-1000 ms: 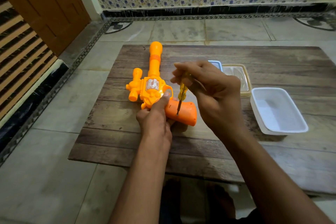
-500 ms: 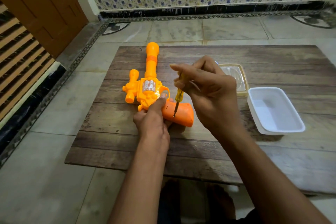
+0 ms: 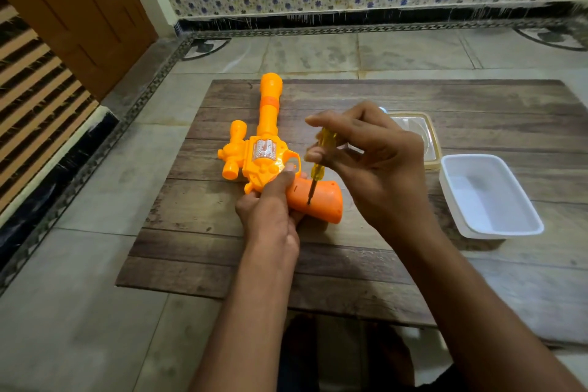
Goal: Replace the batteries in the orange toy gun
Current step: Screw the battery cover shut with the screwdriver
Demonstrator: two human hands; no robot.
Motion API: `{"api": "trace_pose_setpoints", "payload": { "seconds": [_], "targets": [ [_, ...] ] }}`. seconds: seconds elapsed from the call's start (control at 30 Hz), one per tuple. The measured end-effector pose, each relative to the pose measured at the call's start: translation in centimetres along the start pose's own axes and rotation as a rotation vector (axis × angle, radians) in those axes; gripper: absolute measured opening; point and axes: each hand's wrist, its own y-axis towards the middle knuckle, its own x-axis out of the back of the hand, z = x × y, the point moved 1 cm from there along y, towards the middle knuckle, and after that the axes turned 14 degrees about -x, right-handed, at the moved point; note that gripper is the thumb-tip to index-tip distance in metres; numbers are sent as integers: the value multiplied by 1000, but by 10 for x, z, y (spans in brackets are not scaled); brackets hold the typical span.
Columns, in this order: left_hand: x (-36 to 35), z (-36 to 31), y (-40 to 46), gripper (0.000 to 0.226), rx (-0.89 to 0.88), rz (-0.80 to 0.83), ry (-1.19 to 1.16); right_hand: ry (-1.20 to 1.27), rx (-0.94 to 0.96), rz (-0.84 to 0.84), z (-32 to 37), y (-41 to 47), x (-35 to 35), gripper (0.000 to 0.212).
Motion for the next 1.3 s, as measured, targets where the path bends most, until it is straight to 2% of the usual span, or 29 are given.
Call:
{"api": "trace_pose_setpoints", "payload": {
  "seconds": [0.13, 0.23, 0.5, 0.6, 0.7, 0.8, 0.93, 1.0, 1.17, 1.3],
  "targets": [
    [3, 3, 3, 38, -5, -2, 22, 41, -18, 80, 2, -1, -3, 24],
    [2, 3, 2, 31, -18, 8, 28, 105, -8, 153, 4, 0, -2, 31],
    [2, 5, 0, 25, -24, 17, 41, -1, -10, -35, 0, -1, -3, 28],
    [1, 3, 0, 33, -6, 4, 43, 24, 1, 10, 1, -2, -1, 22],
    [2, 3, 2, 38, -7, -7, 40, 35, 28, 75, 3, -2, 1, 32],
    [2, 3, 0, 42, -3, 8, 33, -28, 47, 41, 2, -2, -2, 34],
    [2, 2, -1, 34, -11, 6, 29, -87, 40, -22, 0, -1, -2, 26],
    [1, 2, 0, 29, -13, 7, 19, -26, 22, 13, 1, -1, 0, 21],
    [1, 1, -1, 26, -11, 8, 15, 63, 6, 111, 1, 1, 4, 26],
    [1, 3, -1, 28, -22, -3, 16, -30, 26, 23, -1, -1, 0, 24]
  ]
}}
